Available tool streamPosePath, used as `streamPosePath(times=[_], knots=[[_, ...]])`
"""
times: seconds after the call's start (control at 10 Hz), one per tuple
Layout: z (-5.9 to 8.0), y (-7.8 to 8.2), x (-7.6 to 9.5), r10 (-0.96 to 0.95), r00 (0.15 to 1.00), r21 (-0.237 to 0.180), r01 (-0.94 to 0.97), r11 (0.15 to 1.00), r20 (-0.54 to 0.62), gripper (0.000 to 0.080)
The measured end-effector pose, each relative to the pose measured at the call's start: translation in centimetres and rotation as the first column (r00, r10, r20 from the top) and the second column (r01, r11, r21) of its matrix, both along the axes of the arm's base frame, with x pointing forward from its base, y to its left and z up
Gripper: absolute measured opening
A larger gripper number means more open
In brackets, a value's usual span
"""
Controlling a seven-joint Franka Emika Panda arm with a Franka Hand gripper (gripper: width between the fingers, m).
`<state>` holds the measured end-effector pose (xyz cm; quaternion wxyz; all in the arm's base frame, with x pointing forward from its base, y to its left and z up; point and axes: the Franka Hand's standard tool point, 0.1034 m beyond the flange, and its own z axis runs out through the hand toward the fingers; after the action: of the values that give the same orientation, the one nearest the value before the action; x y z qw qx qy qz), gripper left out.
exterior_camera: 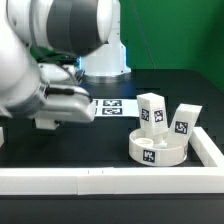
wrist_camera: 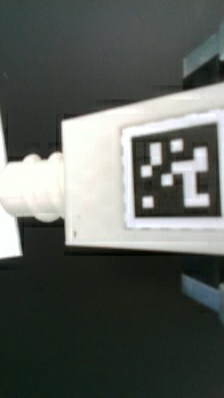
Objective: Assemble stool
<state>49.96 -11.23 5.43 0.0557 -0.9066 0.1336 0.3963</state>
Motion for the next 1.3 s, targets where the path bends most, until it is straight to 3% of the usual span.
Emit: streamPosePath(times=[0.1,0.3,0.6,0.8,1.1,1.3], knots=[[1.3,1.4,0.9,-0.015,1.000,-0.014,0.015,1.000,0.009,0.0334],[2.0,2.8,1.7,-0.032,0.999,-0.044,0.033,0.998,0.023,0.0335],[1.5,2.4,2.6,-0.030,0.996,-0.062,0.035,0.997,0.088,0.0335],[2.0,3.2,4.1,-0.005,0.962,-0.104,0.035,0.994,0.272,0.0335],[4.7,7.2,5.9,0.039,0.833,-0.159,0.059,0.985,0.552,0.0335],[4.3,6.7,6.7,0.081,0.704,-0.205,0.094,0.974,0.706,0.0337]])
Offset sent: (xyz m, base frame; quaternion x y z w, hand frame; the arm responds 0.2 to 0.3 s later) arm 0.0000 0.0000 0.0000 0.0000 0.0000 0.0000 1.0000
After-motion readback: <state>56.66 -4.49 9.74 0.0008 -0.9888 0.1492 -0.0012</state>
